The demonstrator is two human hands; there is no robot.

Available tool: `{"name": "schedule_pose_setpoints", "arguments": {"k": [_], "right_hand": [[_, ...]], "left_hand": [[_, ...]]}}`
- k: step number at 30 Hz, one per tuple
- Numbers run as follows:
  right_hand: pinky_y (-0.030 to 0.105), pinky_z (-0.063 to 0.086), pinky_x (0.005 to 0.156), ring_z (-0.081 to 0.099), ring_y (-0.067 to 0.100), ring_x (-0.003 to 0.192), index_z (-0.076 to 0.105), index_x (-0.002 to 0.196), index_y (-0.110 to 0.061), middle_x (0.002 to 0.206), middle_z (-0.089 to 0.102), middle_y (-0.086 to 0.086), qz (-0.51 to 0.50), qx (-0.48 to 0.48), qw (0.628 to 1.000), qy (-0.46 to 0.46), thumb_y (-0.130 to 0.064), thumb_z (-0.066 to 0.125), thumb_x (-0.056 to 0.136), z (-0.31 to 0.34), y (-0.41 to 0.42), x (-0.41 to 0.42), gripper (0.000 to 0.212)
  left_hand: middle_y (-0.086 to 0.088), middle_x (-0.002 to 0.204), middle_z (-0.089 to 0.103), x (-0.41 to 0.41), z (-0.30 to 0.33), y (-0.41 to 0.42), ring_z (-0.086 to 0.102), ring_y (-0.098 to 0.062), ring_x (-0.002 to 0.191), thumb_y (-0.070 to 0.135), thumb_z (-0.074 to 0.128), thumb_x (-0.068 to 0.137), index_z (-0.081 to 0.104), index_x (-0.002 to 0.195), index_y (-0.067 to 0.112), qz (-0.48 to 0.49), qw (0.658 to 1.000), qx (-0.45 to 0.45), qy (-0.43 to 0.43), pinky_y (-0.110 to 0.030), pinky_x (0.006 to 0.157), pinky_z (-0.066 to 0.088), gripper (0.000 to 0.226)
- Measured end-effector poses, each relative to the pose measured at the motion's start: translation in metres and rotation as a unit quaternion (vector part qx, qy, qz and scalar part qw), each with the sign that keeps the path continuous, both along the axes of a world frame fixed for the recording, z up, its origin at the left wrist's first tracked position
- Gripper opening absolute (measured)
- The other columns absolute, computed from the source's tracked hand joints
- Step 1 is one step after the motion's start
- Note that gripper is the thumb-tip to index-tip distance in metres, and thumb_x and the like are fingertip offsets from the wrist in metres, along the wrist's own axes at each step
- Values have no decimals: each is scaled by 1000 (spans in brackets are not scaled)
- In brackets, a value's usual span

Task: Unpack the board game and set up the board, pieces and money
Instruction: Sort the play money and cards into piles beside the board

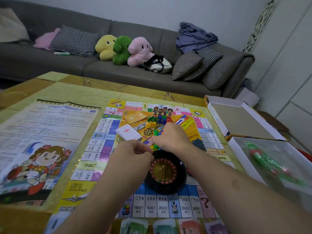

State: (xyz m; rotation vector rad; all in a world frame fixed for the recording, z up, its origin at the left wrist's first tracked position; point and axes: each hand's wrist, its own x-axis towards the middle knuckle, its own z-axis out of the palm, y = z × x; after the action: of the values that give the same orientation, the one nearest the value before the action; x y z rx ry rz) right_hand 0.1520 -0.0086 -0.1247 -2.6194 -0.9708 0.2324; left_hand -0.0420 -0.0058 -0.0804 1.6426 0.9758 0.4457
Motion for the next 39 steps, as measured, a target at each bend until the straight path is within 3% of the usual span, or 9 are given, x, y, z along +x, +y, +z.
{"name": "schedule_pose_setpoints", "arguments": {"k": [4,6,8,12,16,19,26,32,39], "right_hand": [[34,39,62,58,25,108,48,87,-18,117,56,9,18,-22,1000,6,-67,66,87,-4,2,-1,52],[34,34,60,51,16,85,45,88,-20,96,49,0,12,0,999,31,-66,60,88,0,-1,0,49],[38,43,64,49,15,74,55,91,-17,88,52,-2,-2,34,998,56,-50,58,94,6,-8,2,33],[49,63,75,70,27,87,64,99,-13,111,70,8,-22,86,994,64,-20,55,95,21,-37,2,12],[33,54,66,68,16,86,65,99,-19,102,67,-4,-19,134,989,53,-7,56,95,34,-88,-14,16],[21,45,65,63,4,86,65,99,-22,97,65,-9,-4,156,987,40,-3,58,95,42,-132,-32,20],[11,44,59,63,-1,75,66,82,-27,83,67,-12,24,150,986,71,3,61,92,37,-197,-61,32],[14,45,66,62,-2,84,66,96,-34,94,66,-18,126,64,986,84,-7,59,97,31,-208,-113,28],[34,44,109,43,7,130,54,137,-30,138,49,-13,279,26,958,57,-27,53,106,24,-154,-189,31]], "left_hand": [[0,83,77,0,-1,2,73,-21,76,7,63,93,73,87,22,-2,1000,-4,1,-28,54,53,19],[-2,82,77,-1,-2,4,71,-18,72,6,64,93,73,87,20,2,1000,-9,-2,-27,52,49,18],[-4,84,77,-3,-2,7,70,-16,71,5,63,94,73,87,18,8,1000,-14,-7,-27,52,48,18],[-4,89,76,-9,3,9,72,-19,78,5,63,94,73,88,19,10,1000,-10,-12,-27,54,52,18],[-2,89,77,-17,2,8,74,-24,85,8,66,90,75,86,22,3,1000,20,7,-42,70,61,17],[-1,85,77,-21,1,5,75,-25,83,9,66,91,74,88,22,-15,998,54,14,-42,70,61,16],[2,81,75,-34,1,-8,71,-20,82,9,65,90,72,85,24,-46,990,123,55,-41,78,61,17],[3,80,75,-68,6,9,72,-24,75,12,65,90,71,84,25,-6,983,163,85,-36,64,58,16],[-7,85,77,-135,2,29,74,-33,80,4,53,85,70,88,24,82,982,127,115,-51,69,62,27]]}}
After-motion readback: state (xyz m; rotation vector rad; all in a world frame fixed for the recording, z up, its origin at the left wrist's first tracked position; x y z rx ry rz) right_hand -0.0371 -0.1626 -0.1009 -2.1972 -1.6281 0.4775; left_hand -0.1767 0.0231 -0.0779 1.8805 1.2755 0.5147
